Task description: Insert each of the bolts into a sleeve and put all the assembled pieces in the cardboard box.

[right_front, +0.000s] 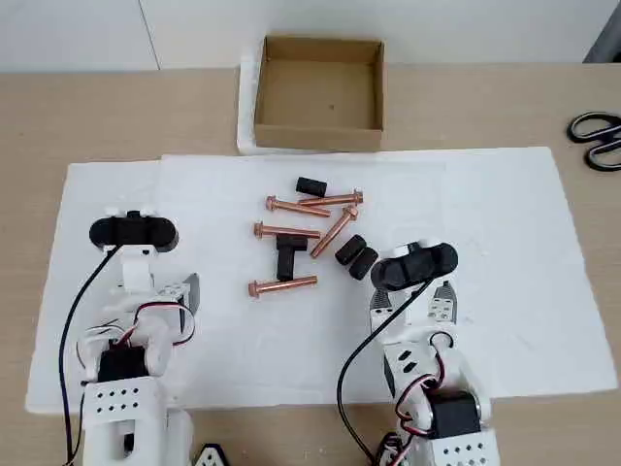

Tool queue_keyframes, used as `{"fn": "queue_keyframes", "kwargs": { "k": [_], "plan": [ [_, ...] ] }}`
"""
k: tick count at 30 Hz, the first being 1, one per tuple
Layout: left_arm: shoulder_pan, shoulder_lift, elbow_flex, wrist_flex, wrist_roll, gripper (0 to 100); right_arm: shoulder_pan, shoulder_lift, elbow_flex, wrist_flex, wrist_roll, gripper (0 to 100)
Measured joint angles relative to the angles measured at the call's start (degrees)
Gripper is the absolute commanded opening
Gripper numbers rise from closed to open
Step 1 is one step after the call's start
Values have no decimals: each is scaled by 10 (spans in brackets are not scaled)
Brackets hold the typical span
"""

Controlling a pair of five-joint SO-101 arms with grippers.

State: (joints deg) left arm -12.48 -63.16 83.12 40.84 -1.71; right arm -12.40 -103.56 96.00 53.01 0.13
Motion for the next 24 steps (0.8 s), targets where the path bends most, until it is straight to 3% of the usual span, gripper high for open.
{"fn": "queue_keyframes", "kwargs": {
  "k": [7, 11, 19, 24],
  "plan": [
    [0, 0, 0, 0, 0, 219, 0, 0, 0, 0, 5, 325],
    [0, 0, 3, 0, 0, 219, 8, 0, -11, 0, 58, 325],
    [0, 0, 3, 0, 0, 219, 129, 0, -142, 0, 87, 325],
    [0, 0, 3, 0, 0, 219, 150, 0, -236, 0, 85, 325]
  ]
}}
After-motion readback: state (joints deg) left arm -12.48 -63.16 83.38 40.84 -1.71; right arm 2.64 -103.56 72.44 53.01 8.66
